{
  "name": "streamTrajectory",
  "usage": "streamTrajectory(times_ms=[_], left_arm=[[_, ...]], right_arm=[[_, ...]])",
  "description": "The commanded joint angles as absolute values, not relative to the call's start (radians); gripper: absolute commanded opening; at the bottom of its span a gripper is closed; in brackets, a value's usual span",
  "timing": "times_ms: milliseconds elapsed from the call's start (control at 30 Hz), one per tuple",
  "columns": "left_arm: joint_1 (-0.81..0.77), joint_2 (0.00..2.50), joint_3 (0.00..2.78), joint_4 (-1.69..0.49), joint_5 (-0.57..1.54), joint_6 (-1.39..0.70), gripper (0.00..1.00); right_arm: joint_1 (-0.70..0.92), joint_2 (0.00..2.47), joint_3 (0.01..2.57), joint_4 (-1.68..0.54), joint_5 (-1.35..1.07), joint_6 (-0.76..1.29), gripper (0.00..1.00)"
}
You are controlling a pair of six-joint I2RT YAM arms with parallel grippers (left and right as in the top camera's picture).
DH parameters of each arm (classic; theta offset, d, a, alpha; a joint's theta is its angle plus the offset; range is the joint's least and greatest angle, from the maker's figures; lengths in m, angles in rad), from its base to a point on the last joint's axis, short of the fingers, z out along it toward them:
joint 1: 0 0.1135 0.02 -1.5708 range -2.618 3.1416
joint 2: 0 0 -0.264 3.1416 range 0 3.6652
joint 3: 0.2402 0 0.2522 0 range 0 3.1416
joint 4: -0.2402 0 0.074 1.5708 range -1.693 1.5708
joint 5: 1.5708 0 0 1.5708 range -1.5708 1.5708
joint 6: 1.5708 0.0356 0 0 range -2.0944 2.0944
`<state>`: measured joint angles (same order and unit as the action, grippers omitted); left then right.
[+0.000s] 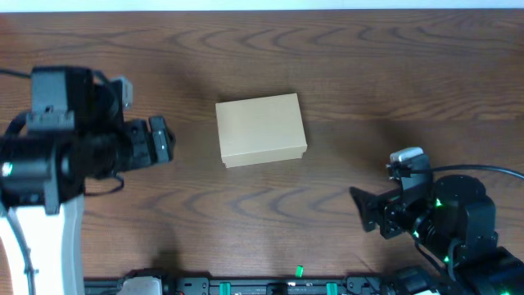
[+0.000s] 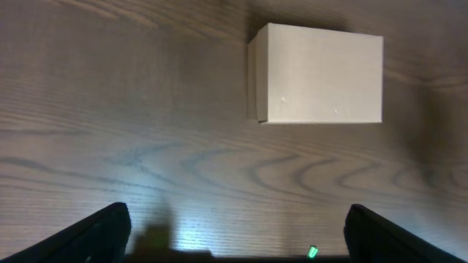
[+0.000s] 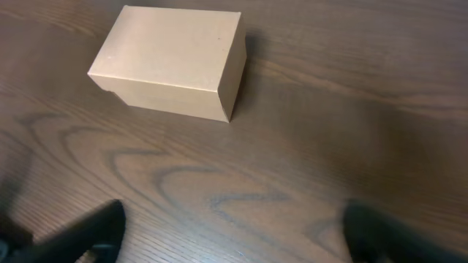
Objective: Pack container
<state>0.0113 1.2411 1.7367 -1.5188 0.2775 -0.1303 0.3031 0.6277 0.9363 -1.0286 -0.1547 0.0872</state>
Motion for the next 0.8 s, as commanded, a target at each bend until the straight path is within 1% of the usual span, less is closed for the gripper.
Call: streamTrajectory(times_ms=[0,233,400,533,767], left_arm=[[0.015,1.188,1.757,-1.536,0.270,-0.114,0.95],[0.015,1.032,1.757,-1.532,0.234,-0.031,0.95],[0.015,0.882,1.731,-1.532,0.193,-0.029,0.95],[0.015,0.710,1.619,-1.533,0.167,-0.035,0.95],[0.015,0.430,1.387,-1.487,0.172,-0.175,0.95]], right_arm=[[0.293,0.625,0.927,-1.030,-0.117,0.150,0.99],[0.293,0.626,0.927,-1.029,-0.082,0.163,0.99],[0.293,0.626,0.927,-1.036,-0.082,0.163,0.99],[0.293,0.626,0.927,-1.041,-0.082,0.163,0.99],[0.293,0.626,0.927,-1.041,-0.082,0.163,0.99]])
